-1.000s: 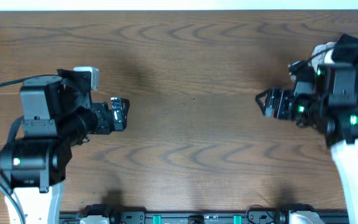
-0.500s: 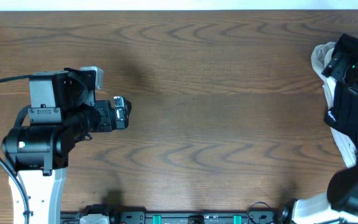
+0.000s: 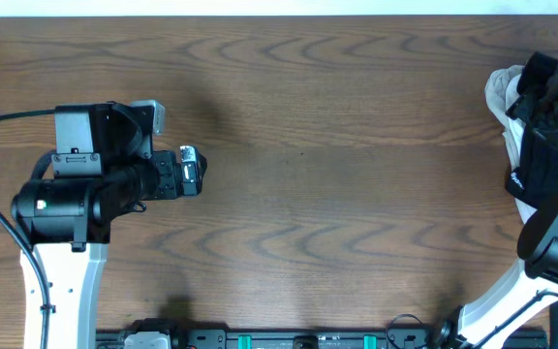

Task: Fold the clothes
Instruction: 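Reach the right gripper to the clothes pile and grasp the black shirt, then pull the black shirt with the right gripper onto the table center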

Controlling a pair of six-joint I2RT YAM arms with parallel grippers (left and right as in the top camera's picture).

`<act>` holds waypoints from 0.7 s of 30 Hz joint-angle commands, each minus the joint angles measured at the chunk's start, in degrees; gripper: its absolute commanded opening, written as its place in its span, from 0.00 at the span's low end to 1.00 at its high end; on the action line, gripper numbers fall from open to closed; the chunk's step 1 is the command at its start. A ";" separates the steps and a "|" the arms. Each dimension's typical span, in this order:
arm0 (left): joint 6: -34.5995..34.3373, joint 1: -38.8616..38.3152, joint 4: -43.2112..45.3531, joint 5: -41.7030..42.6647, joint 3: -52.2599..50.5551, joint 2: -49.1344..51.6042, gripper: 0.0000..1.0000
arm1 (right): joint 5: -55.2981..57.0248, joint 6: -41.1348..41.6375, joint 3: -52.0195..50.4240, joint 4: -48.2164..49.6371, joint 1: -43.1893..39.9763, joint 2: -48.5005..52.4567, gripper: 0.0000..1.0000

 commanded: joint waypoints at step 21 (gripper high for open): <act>0.11 0.24 0.09 0.09 0.94 0.17 0.99 | -12.31 -4.13 1.05 0.42 -3.45 -1.20 0.01</act>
